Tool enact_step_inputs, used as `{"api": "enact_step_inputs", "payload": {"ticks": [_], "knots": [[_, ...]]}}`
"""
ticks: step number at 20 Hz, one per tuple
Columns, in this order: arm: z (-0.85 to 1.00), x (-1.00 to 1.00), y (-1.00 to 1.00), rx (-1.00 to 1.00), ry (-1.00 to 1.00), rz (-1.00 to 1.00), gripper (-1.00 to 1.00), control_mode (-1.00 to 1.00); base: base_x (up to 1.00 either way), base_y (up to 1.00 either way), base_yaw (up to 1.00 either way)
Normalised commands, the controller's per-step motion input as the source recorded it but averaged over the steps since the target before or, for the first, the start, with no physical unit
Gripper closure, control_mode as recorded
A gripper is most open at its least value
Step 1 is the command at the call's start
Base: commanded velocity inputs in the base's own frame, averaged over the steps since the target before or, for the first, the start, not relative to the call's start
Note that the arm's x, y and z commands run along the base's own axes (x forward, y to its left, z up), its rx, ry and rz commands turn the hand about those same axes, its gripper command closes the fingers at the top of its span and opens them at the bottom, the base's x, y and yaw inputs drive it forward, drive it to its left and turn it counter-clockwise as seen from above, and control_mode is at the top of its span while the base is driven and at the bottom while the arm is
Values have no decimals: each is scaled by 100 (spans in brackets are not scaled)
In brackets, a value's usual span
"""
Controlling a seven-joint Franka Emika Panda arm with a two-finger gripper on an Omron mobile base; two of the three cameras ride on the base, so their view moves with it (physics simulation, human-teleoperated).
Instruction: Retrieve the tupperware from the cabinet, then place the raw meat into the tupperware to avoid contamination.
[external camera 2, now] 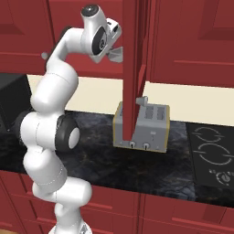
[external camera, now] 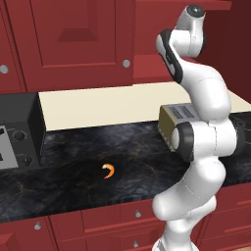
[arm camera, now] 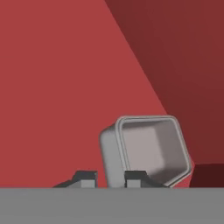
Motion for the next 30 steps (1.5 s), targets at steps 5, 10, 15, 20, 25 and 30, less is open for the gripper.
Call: {"api": "enact_step_inputs", "payload": {"ticks": [5,10,15,20,25,30], "knots": [[-1,43,-2,0,16,0,-100,-100,0,0,0],[-3,38,-8,0,19,0,100,-100,0,0,0],[-1,3,0,0,9,0,100,-100,0,0,0],[3,-2,0,0,1,0,100,-100,0,0,0],[20,-22,1,0,-1,0,100,-100,0,0,0],[18,-22,10,-1,0,2,100,-100,0,0,0]]}}
